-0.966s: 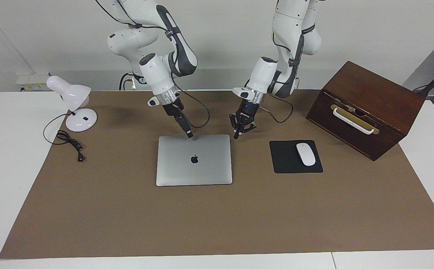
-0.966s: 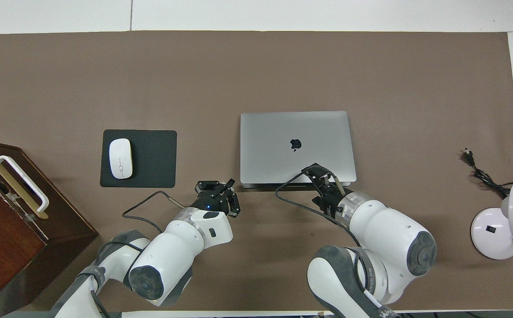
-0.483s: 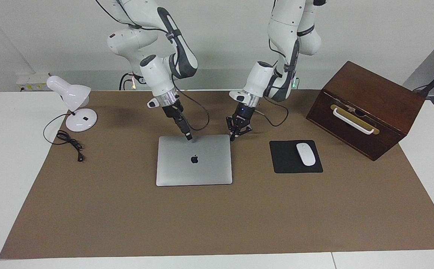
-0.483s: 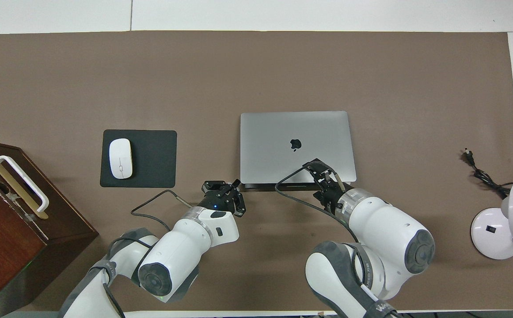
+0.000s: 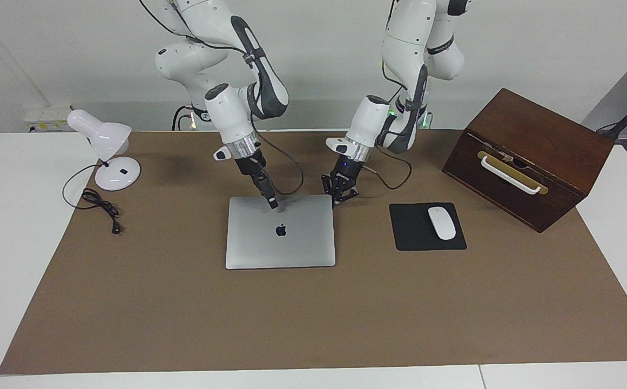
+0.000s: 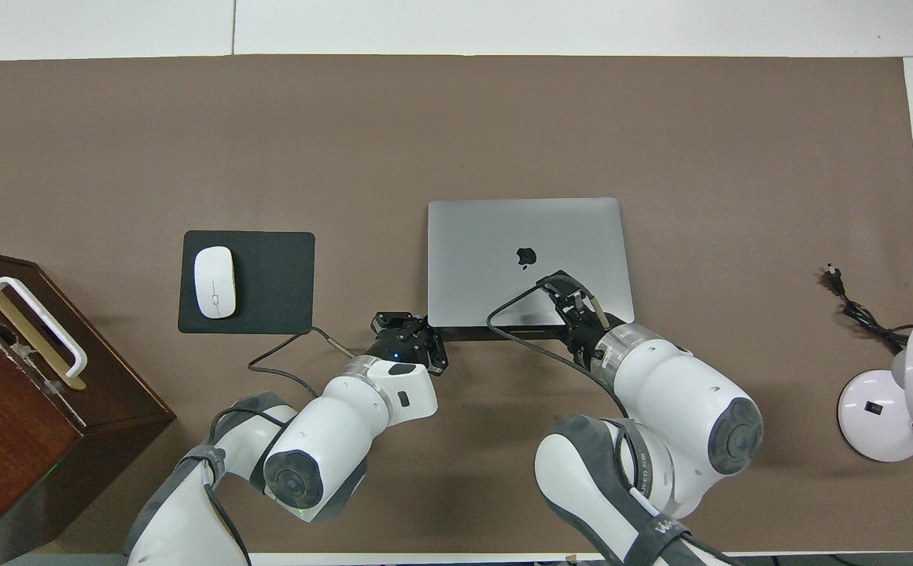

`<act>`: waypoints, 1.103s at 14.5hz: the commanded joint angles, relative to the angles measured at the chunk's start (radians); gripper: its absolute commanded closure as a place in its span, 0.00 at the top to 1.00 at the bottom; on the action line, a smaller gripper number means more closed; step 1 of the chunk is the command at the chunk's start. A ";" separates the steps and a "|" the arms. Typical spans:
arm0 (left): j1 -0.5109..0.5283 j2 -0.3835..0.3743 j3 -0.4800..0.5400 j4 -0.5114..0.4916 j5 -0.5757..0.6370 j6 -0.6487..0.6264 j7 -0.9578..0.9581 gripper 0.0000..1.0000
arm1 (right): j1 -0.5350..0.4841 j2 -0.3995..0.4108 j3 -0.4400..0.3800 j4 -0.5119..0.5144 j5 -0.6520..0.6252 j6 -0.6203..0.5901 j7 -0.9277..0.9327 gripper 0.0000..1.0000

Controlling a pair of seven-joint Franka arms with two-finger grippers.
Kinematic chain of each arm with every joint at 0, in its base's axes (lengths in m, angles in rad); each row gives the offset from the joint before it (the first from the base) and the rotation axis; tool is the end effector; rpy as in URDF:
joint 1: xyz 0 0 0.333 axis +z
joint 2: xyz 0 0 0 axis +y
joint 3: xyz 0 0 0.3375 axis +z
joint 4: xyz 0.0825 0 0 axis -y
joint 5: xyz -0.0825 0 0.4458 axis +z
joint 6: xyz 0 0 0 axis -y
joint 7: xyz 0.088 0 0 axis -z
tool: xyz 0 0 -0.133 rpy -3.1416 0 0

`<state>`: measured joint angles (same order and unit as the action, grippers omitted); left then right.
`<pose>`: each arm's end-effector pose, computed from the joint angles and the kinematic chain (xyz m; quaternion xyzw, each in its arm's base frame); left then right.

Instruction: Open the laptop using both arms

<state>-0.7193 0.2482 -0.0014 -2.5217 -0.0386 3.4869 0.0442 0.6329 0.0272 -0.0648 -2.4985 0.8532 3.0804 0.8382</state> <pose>0.4205 -0.3628 0.2120 0.8758 -0.3314 0.3308 0.1168 0.4868 0.2394 0.2696 -0.8152 0.5044 -0.1021 0.2657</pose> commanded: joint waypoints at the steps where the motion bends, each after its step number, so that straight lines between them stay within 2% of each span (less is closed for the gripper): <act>1: -0.025 0.031 0.017 0.021 -0.014 0.018 0.017 0.00 | 0.001 0.020 0.006 0.029 0.055 0.047 -0.054 1.00; 6: -0.026 0.043 0.017 0.029 -0.014 0.020 0.019 0.00 | -0.004 0.063 0.005 0.082 0.070 0.050 -0.082 1.00; 9: -0.029 0.043 0.018 0.029 -0.014 0.020 0.019 0.00 | 0.011 0.092 0.006 0.116 0.070 0.104 -0.082 1.00; 12: -0.029 0.043 0.018 0.029 -0.014 0.018 0.019 0.00 | 0.045 0.126 0.005 0.182 0.070 0.161 -0.082 1.00; 16: -0.029 0.045 0.018 0.034 -0.014 0.018 0.019 0.00 | 0.033 0.171 0.005 0.280 0.069 0.172 -0.157 1.00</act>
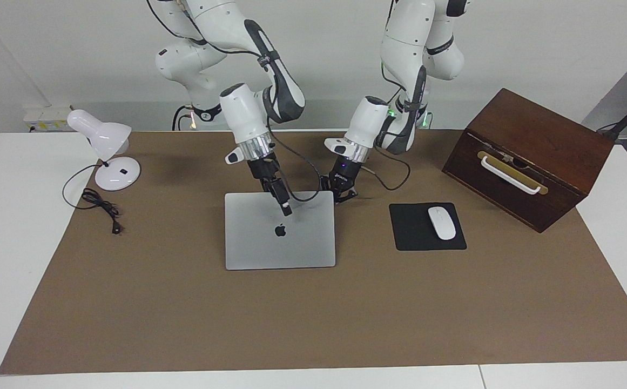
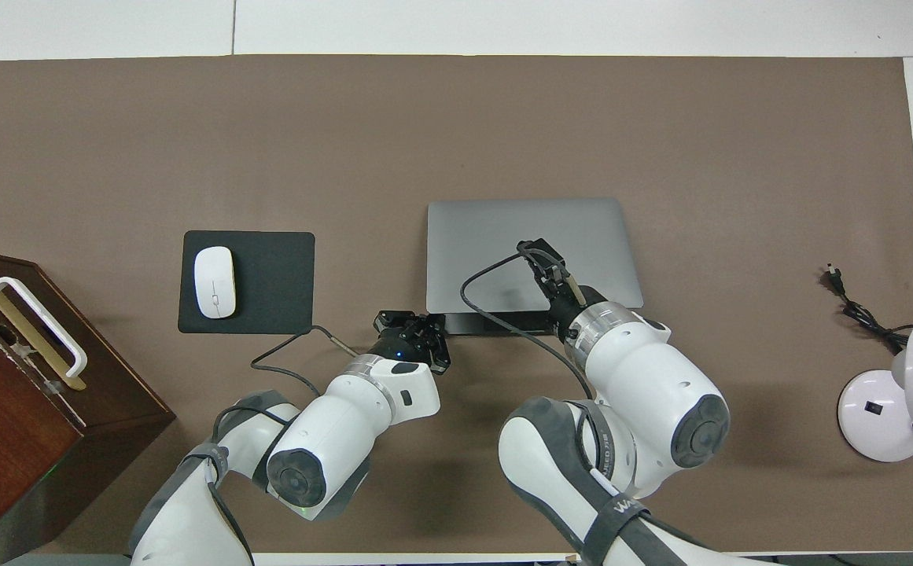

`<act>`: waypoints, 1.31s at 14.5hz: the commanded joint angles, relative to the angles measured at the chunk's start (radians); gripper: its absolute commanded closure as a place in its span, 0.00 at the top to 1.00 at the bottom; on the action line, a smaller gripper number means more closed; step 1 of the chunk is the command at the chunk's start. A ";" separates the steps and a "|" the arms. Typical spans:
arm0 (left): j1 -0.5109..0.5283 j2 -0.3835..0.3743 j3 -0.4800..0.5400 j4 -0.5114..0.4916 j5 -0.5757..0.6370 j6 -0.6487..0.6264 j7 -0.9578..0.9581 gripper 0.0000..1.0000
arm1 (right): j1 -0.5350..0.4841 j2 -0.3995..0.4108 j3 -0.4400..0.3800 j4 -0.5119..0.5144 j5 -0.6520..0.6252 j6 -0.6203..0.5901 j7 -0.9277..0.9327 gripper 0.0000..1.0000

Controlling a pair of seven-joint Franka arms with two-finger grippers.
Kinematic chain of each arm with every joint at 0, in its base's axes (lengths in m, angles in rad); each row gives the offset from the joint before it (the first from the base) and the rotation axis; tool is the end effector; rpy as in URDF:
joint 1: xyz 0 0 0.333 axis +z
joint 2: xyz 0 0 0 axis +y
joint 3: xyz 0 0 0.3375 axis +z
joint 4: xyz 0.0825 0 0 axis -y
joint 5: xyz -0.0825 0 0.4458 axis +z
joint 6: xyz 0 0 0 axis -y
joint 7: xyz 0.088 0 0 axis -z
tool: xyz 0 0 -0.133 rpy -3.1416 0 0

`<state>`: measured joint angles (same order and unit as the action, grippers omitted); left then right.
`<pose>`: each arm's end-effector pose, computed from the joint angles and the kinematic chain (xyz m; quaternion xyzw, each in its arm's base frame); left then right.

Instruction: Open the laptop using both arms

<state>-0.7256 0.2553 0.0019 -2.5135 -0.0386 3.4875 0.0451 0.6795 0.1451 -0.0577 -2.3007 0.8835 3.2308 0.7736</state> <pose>0.4214 -0.3658 0.2114 0.8748 -0.3332 0.3315 0.1171 0.5388 0.2917 0.3113 -0.8027 0.4685 -0.1864 0.3186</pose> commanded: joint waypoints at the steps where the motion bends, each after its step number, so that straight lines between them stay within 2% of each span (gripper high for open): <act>1: -0.023 0.038 0.015 0.025 -0.014 0.018 0.019 0.00 | -0.021 0.059 -0.004 0.101 0.038 0.021 -0.129 1.00; 8: -0.023 0.039 0.015 0.025 -0.014 0.018 0.019 0.00 | -0.119 0.093 -0.002 0.242 0.032 0.000 -0.252 1.00; 13: -0.023 0.039 0.015 0.025 -0.014 0.018 0.019 0.00 | -0.187 0.136 -0.004 0.368 0.031 -0.107 -0.302 1.00; 19: -0.023 0.039 0.015 0.025 -0.014 0.018 0.019 0.00 | -0.218 0.143 -0.004 0.386 0.035 -0.198 -0.321 1.00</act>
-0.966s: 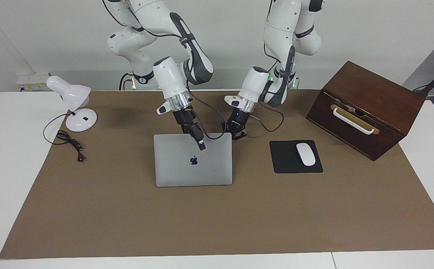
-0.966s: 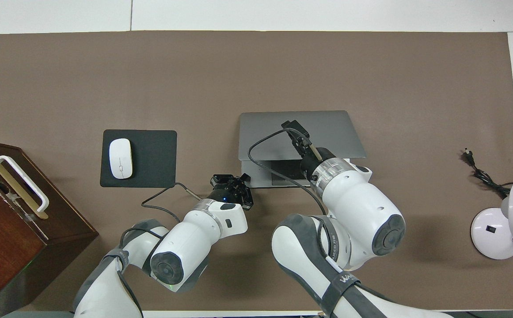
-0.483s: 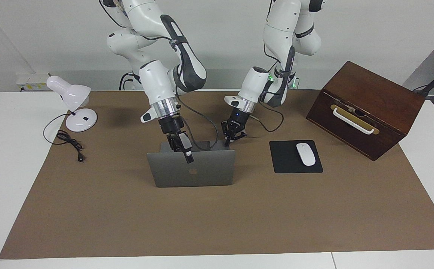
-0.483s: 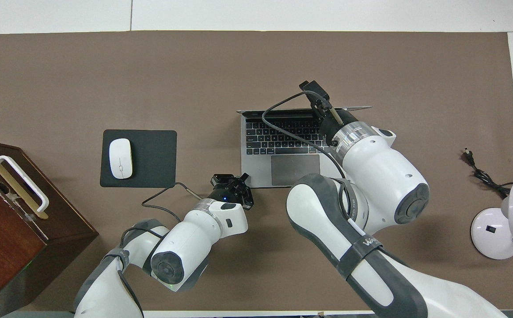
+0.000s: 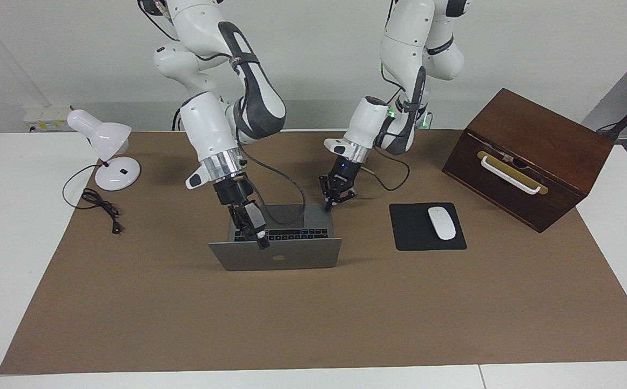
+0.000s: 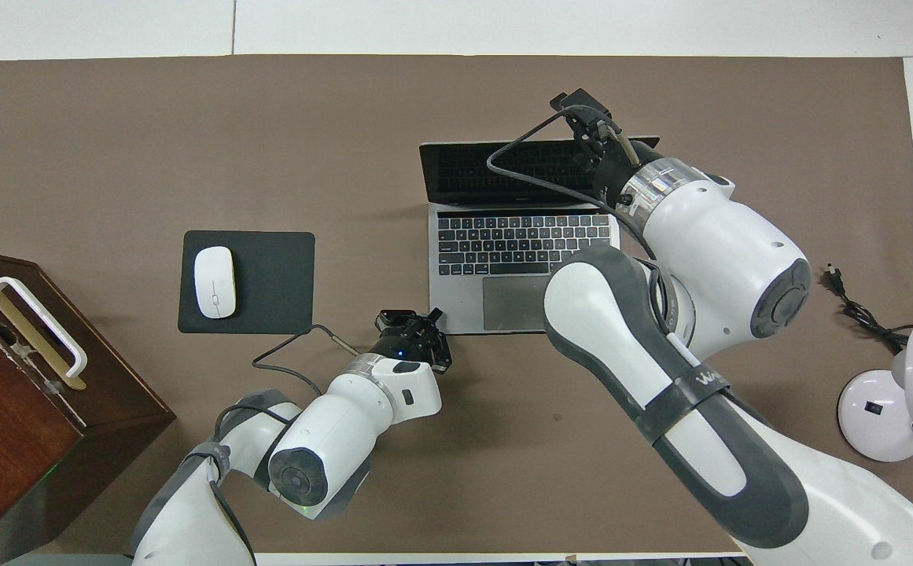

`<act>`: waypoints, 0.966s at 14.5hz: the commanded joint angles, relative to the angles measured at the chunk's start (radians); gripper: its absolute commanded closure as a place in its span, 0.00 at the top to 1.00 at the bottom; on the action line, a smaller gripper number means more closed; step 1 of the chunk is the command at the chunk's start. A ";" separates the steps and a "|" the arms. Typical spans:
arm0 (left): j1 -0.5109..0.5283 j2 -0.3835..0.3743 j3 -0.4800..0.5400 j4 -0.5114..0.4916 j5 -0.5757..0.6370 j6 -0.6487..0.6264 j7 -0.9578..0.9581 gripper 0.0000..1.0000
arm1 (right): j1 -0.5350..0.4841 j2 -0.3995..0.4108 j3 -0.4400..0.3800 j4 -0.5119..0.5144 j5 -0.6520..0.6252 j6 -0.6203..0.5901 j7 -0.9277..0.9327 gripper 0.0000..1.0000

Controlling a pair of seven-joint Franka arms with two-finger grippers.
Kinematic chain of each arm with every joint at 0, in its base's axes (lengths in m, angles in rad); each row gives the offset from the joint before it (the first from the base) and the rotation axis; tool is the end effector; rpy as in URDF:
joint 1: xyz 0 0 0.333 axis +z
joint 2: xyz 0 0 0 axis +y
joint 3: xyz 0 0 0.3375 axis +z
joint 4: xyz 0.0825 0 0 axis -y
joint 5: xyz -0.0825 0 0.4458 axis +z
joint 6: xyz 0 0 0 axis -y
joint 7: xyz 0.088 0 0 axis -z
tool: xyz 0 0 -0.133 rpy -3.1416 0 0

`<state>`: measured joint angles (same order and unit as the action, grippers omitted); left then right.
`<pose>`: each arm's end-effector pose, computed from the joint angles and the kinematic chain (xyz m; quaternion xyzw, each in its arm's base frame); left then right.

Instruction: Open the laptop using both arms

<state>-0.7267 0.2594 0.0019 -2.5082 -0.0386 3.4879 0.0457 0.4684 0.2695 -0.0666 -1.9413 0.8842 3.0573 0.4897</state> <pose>0.4223 -0.3674 0.2113 0.8743 -0.3338 0.3322 0.1174 0.6824 0.2287 0.3931 -0.8092 0.4055 -0.2512 0.3430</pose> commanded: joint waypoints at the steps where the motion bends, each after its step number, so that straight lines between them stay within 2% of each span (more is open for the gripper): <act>1: -0.022 0.035 0.015 0.020 -0.014 0.017 0.019 0.00 | -0.002 0.013 0.007 0.028 0.038 -0.026 -0.033 1.00; 6: -0.022 0.038 0.015 0.020 -0.014 0.017 0.019 0.00 | 0.056 -0.101 0.005 0.022 0.041 -0.071 0.137 1.00; 8: -0.022 0.038 0.015 0.020 -0.014 0.017 0.019 0.00 | 0.059 -0.134 0.002 0.034 0.027 -0.071 0.139 1.00; 11: -0.020 0.038 0.013 0.020 -0.015 0.017 0.011 0.00 | 0.009 -0.122 -0.005 0.140 -0.043 -0.124 0.028 1.00; 14: -0.016 0.021 0.013 0.020 -0.015 0.016 -0.025 0.00 | -0.138 -0.089 -0.001 0.258 -0.267 -0.270 -0.217 1.00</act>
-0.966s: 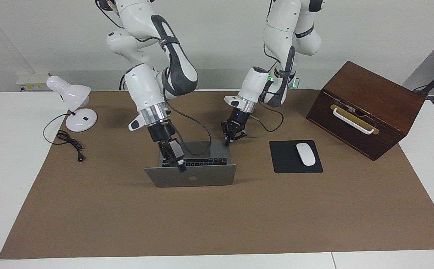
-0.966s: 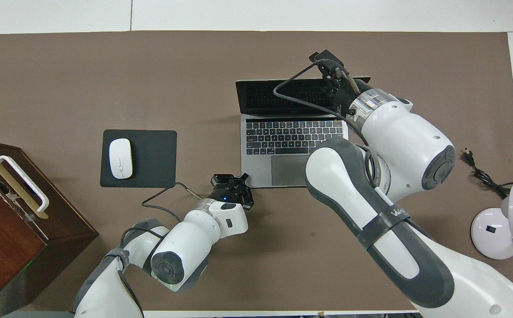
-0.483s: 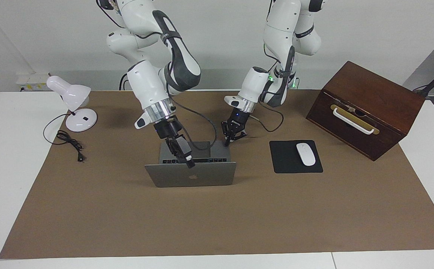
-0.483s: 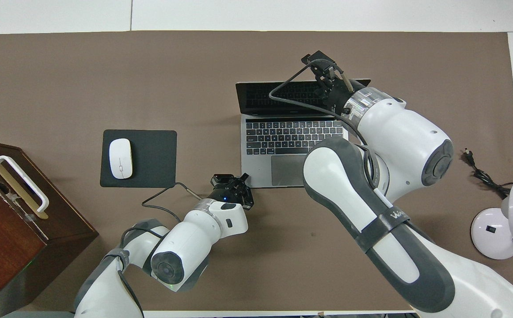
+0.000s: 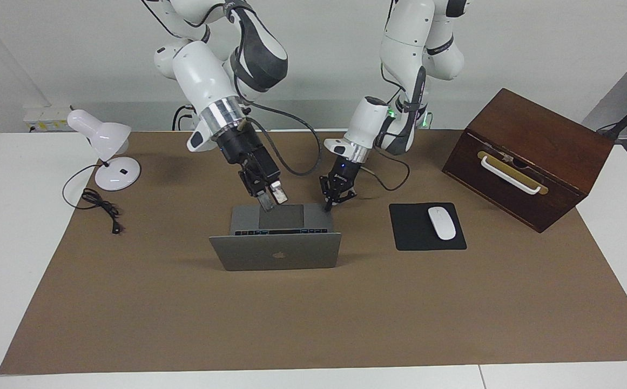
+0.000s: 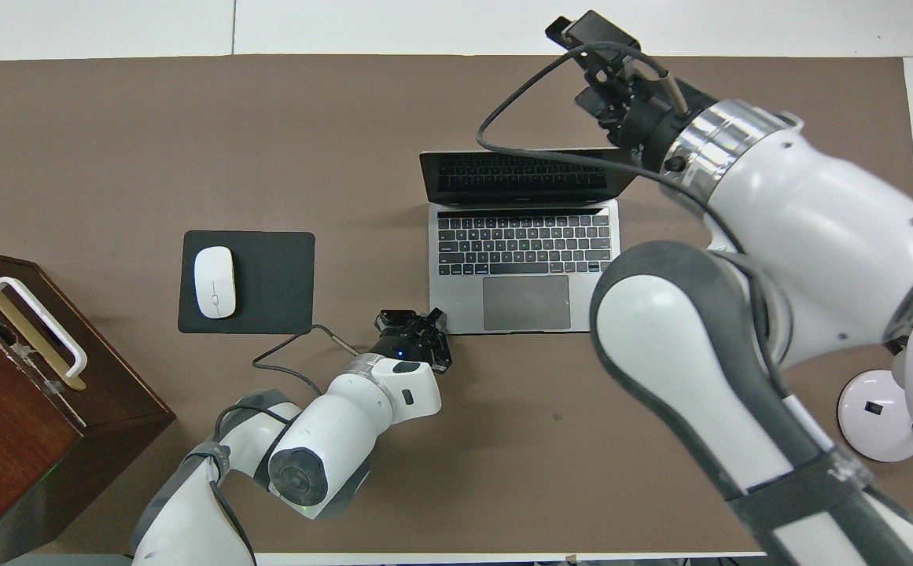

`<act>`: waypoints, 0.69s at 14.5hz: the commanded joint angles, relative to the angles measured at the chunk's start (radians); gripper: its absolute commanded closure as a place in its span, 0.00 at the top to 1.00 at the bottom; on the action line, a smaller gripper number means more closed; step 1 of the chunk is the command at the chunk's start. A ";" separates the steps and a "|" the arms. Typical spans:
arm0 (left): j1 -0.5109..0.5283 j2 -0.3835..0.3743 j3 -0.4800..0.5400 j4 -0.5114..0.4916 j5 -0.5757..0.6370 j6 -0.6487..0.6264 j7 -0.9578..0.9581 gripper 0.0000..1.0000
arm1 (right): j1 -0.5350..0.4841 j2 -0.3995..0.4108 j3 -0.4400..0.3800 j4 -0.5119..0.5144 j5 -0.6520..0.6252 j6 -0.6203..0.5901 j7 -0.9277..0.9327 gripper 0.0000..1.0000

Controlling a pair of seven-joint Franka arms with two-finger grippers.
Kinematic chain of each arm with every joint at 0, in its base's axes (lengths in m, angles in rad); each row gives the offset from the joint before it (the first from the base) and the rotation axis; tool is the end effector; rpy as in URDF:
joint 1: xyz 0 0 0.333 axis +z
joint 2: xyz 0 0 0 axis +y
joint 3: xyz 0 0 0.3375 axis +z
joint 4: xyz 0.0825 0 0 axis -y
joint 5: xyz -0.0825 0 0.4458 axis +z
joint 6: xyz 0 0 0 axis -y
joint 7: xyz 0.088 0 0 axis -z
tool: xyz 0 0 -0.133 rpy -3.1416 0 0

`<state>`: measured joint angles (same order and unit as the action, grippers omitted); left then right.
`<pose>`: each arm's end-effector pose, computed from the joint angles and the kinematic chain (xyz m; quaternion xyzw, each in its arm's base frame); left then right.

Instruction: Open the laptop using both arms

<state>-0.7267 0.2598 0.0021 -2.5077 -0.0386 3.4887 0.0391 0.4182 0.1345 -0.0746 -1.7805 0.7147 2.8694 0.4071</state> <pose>0.4226 -0.3674 0.2113 0.8753 -0.3308 0.3322 0.1186 0.6970 0.2183 0.5678 -0.8249 0.2799 -0.3157 0.3762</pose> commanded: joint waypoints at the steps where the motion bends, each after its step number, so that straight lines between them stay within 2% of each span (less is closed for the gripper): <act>1: -0.013 0.004 0.015 0.020 -0.015 0.015 -0.027 0.00 | -0.132 0.066 0.007 0.145 -0.138 -0.143 -0.184 1.00; 3: -0.007 -0.025 0.015 0.015 -0.015 0.007 -0.027 0.00 | -0.224 0.074 0.007 0.232 -0.172 -0.298 -0.331 1.00; 6: 0.024 -0.088 0.015 0.017 -0.015 -0.086 -0.025 0.00 | -0.324 0.091 0.006 0.331 -0.181 -0.474 -0.522 1.00; 7: 0.030 -0.118 0.015 0.015 -0.015 -0.130 -0.024 0.00 | -0.344 0.094 0.003 0.361 -0.192 -0.540 -0.549 1.00; 10: 0.065 -0.224 0.015 0.020 -0.015 -0.311 -0.018 0.00 | -0.395 0.093 0.006 0.444 -0.334 -0.733 -0.557 1.00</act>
<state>-0.6864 0.1338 0.0211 -2.4780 -0.0406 3.3055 0.0159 0.0501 0.1966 -0.0806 -1.4246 0.4556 2.2367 -0.1352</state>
